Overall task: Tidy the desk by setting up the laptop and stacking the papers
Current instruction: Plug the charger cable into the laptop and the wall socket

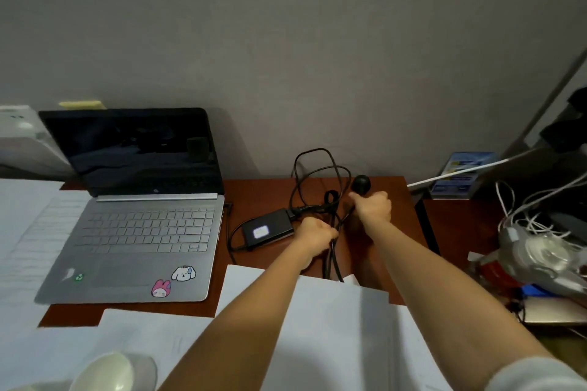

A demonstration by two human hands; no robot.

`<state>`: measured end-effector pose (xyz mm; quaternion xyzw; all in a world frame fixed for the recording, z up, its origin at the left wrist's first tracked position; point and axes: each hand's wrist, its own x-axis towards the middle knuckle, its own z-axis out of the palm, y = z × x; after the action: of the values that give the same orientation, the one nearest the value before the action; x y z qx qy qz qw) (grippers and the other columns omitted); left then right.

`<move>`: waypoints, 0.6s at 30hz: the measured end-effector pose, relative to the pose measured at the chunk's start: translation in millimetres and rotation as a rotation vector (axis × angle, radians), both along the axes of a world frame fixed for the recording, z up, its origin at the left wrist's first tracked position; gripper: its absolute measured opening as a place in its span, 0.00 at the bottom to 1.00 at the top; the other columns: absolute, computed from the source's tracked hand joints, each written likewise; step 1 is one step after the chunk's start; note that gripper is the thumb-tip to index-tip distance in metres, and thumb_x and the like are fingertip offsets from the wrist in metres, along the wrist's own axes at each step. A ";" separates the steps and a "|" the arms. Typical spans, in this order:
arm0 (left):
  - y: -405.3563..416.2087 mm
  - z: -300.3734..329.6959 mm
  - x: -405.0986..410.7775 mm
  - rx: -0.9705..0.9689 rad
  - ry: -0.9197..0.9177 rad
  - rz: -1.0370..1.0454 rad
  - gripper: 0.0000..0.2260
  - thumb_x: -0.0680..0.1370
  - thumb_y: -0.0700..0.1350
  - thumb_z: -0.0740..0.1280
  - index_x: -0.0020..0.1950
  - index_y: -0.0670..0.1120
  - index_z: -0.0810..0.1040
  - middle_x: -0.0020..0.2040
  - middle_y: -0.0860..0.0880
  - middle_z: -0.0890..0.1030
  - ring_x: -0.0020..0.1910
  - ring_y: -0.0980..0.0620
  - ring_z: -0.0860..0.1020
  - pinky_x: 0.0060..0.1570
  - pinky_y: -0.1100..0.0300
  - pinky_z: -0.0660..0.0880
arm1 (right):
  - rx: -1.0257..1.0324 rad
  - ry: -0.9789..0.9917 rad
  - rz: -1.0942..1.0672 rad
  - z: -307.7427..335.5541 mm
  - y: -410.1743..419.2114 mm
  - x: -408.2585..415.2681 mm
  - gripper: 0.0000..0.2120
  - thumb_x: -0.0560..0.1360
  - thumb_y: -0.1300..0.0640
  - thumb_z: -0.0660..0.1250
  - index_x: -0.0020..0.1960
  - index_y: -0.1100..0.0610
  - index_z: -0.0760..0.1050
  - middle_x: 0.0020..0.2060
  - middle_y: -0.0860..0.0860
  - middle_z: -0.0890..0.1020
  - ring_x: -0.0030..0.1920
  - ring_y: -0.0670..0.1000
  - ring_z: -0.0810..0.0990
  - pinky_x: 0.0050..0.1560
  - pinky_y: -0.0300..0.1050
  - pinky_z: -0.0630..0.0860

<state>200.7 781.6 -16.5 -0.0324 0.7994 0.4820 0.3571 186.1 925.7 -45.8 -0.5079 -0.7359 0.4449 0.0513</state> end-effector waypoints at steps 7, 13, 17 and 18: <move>5.6 -11.5 3.5 -0.024 -0.010 0.048 0.08 0.75 0.42 0.68 0.53 0.42 0.80 0.43 0.43 0.79 0.43 0.46 0.78 0.47 0.58 0.74 | -0.485 0.251 -0.157 -3.8 14.9 -26.6 0.11 0.76 0.61 0.68 0.55 0.66 0.74 0.36 0.57 0.79 0.29 0.51 0.74 0.30 0.45 0.73; 11.5 14.7 7.3 0.061 0.068 0.047 0.10 0.76 0.40 0.67 0.57 0.45 0.77 0.53 0.45 0.79 0.48 0.49 0.76 0.47 0.61 0.71 | -0.293 0.443 -0.202 37.7 14.7 -23.2 0.12 0.76 0.53 0.67 0.37 0.58 0.73 0.34 0.53 0.74 0.35 0.53 0.71 0.39 0.46 0.69; 11.0 61.5 9.3 0.154 0.366 -0.009 0.20 0.76 0.43 0.68 0.67 0.46 0.71 0.64 0.47 0.74 0.61 0.47 0.76 0.61 0.53 0.74 | -0.225 0.675 -0.081 104.7 -4.5 -13.7 0.12 0.75 0.52 0.69 0.35 0.56 0.74 0.27 0.44 0.73 0.35 0.46 0.70 0.40 0.42 0.67; 10.5 77.5 10.1 0.177 0.413 -0.043 0.22 0.76 0.43 0.68 0.70 0.48 0.68 0.68 0.48 0.71 0.62 0.46 0.76 0.62 0.51 0.74 | -0.217 0.728 -0.036 126.3 -11.8 -8.1 0.12 0.74 0.51 0.70 0.35 0.55 0.75 0.25 0.42 0.73 0.34 0.46 0.71 0.37 0.42 0.67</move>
<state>210.8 792.1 61.0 0.1155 0.8108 0.5387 0.1976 178.0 913.9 80.5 -0.3318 -0.6090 0.6707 0.2629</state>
